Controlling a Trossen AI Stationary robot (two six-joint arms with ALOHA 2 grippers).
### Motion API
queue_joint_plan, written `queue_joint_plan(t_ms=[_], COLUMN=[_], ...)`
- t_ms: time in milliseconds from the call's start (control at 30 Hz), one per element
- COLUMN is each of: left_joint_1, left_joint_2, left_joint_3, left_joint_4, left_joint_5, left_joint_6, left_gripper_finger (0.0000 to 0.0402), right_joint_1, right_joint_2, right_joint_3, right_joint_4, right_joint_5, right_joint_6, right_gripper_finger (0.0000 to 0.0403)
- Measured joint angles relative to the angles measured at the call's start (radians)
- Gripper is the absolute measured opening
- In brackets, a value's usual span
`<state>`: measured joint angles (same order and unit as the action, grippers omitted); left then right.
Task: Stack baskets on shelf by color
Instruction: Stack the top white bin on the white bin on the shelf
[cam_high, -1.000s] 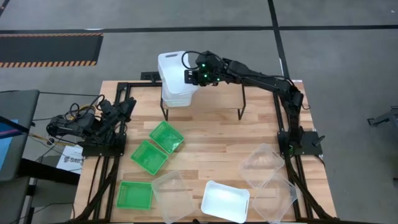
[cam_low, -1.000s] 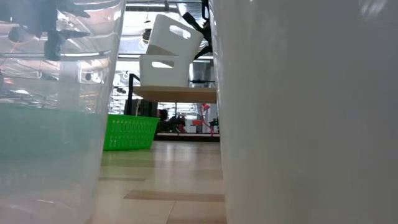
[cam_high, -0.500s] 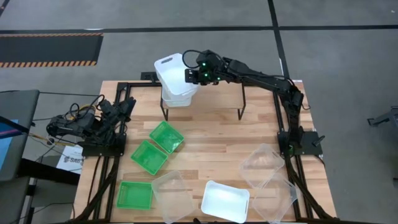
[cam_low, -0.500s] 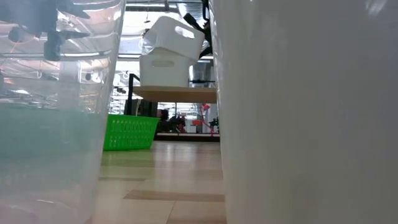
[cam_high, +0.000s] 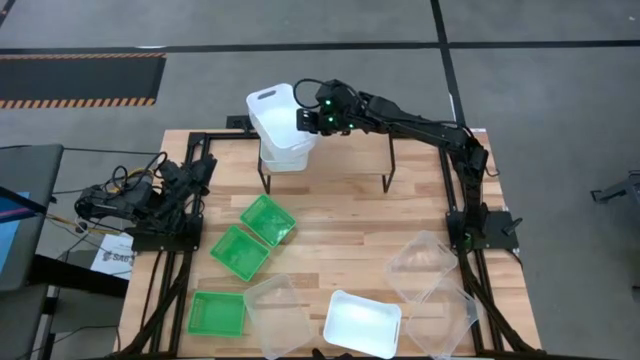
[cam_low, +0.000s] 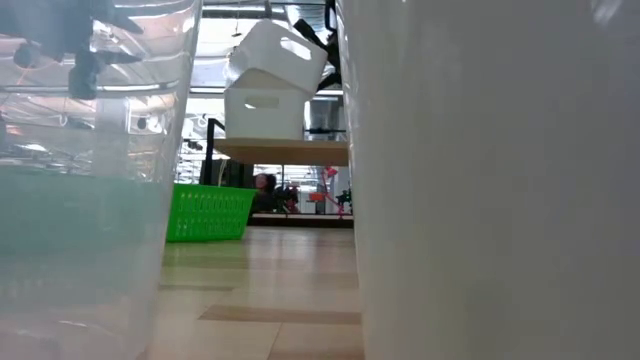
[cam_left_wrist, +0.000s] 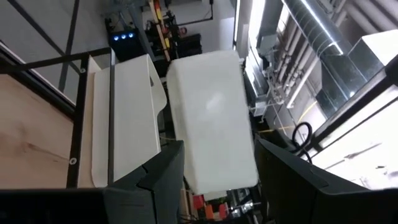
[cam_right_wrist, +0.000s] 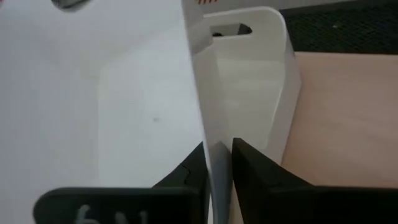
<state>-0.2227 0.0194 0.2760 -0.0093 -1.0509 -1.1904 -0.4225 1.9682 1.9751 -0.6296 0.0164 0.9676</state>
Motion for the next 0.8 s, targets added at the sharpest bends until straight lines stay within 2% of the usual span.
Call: queue_joint_plan(t_ms=[300,500,800], left_joint_1=[0.000,0.000,0.000], left_joint_2=[0.000,0.000,0.000], left_joint_3=[0.000,0.000,0.000], left_joint_4=[0.000,0.000,0.000], left_joint_5=[-0.004,-0.004,-0.003], left_joint_6=[0.000,0.000,0.000], left_gripper_finger=[0.0185,0.0185,0.0185], right_joint_1=[0.004,0.038,0.073], right_joint_2=[-0.002,-0.002,-0.002], right_joint_3=[0.000,0.000,0.000], right_joint_4=[0.039,0.031,0.020], right_joint_5=[0.042,0.116,0.199], right_joint_6=[0.028,0.122,0.143], right_gripper_finger=[0.0013,0.0023,0.0015])
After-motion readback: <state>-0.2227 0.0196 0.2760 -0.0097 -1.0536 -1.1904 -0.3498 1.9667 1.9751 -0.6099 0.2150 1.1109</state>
